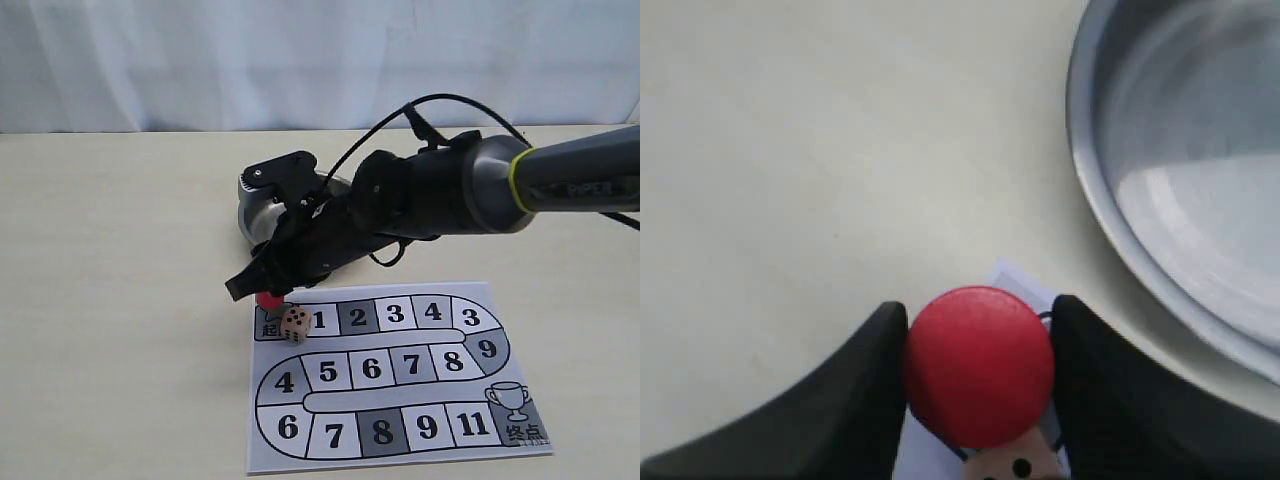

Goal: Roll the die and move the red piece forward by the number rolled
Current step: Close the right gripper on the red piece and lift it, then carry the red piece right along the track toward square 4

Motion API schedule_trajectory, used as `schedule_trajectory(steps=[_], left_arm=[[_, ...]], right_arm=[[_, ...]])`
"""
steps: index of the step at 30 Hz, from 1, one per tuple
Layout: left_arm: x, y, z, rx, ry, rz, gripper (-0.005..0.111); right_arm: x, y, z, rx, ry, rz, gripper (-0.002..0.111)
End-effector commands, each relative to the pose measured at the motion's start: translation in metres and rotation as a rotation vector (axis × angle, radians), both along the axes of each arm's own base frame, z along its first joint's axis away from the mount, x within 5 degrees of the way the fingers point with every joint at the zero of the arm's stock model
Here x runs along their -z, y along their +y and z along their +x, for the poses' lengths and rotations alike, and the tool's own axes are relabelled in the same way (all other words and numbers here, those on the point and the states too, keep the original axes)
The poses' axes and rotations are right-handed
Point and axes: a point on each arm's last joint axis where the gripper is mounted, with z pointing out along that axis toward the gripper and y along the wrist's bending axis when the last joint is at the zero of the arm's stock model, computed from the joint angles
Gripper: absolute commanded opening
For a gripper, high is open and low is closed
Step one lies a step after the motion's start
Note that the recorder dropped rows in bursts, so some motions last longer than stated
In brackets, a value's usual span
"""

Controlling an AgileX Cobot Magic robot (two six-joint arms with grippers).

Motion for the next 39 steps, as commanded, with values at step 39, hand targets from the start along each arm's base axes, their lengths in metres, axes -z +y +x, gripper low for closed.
schedule_trajectory(steps=[39], left_arm=[[-0.003, 0.000, 0.000, 0.001, -0.020, 0.001, 0.000]], right_arm=[[0.018, -0.052, -0.007, 0.095, 0.022, -0.116, 0.004]])
